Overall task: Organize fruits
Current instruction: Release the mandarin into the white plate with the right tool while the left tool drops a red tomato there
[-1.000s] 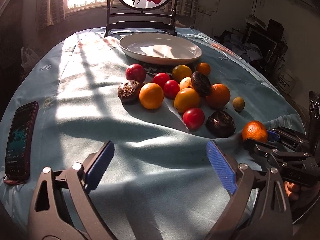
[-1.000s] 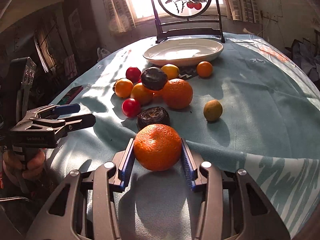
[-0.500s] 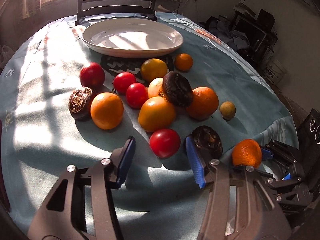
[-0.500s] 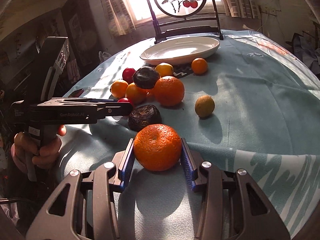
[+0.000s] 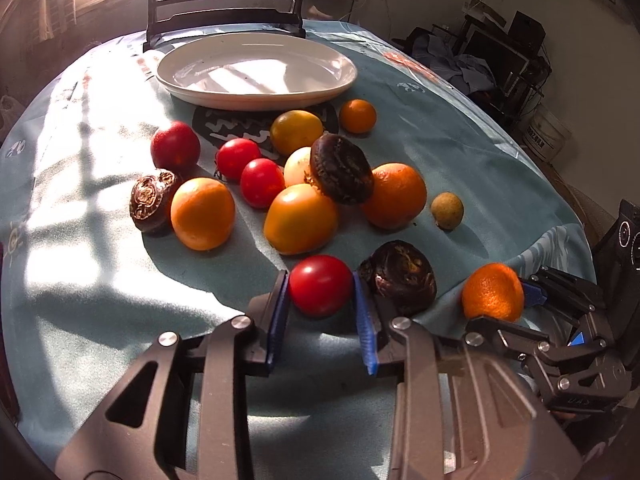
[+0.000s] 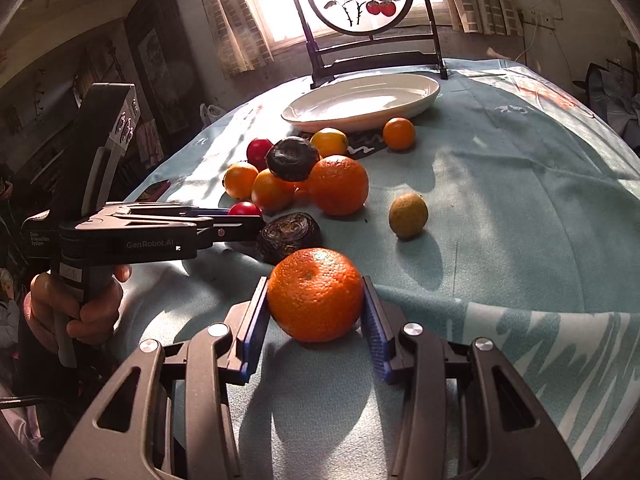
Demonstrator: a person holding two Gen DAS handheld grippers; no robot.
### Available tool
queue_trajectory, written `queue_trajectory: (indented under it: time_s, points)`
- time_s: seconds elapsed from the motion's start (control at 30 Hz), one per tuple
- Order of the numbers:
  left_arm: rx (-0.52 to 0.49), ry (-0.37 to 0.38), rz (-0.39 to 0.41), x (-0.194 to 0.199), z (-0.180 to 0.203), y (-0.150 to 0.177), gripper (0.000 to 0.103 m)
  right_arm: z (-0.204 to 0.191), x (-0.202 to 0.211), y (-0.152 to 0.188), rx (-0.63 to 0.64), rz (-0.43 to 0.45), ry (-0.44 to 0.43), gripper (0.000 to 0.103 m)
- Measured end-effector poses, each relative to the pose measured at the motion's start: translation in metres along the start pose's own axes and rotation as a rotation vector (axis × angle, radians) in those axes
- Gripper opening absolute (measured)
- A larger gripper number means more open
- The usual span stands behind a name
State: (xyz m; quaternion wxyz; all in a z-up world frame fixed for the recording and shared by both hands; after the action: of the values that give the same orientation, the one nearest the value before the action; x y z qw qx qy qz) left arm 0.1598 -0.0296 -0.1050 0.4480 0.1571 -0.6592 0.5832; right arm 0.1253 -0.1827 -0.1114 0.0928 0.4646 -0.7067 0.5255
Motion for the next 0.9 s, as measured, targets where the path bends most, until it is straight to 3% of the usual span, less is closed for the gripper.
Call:
queue_trajectory:
  time_s: [0.1, 0.23, 0.37, 0.57, 0.7, 0.9]
  points:
    - [0.002, 0.004, 0.057, 0.015, -0.007, -0.013, 0.031, -0.003, 0.009, -0.021, -0.002, 0.03, -0.024, 0.044]
    - [0.02, -0.024, 0.144, 0.028, -0.031, -0.051, 0.031, -0.007, 0.014, -0.075, 0.006, 0.118, -0.03, 0.045]
    - [0.052, -0.034, 0.165, 0.007, -0.063, -0.104, 0.031, -0.005, -0.019, -0.139, 0.002, 0.145, 0.0, 0.045]
    - [0.128, -0.075, 0.086, -0.042, -0.107, -0.143, 0.031, 0.013, -0.109, -0.2, -0.034, 0.018, 0.1, 0.044]
    - [0.123, -0.109, 0.045, -0.061, -0.121, -0.148, 0.031, 0.02, -0.153, -0.207, -0.043, -0.077, 0.132, 0.044]
    - [0.118, -0.114, 0.004, -0.078, -0.126, -0.15, 0.031, 0.028, -0.173, -0.202, -0.059, -0.142, 0.149, 0.044]
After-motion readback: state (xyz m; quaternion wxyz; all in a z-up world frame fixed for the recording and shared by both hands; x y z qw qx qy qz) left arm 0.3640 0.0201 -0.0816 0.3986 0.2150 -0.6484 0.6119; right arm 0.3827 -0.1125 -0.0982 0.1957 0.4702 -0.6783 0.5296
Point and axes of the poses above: each gripper's, at about its wrist camera, not at the fingertips, and x roughly against the way its jaws point, z to its right, y to its underside, the point moved 6 cm from there along -x, roughly the way its jaws point, and after that the axes turned 12 degrees about -x, right-handed, at the moved point
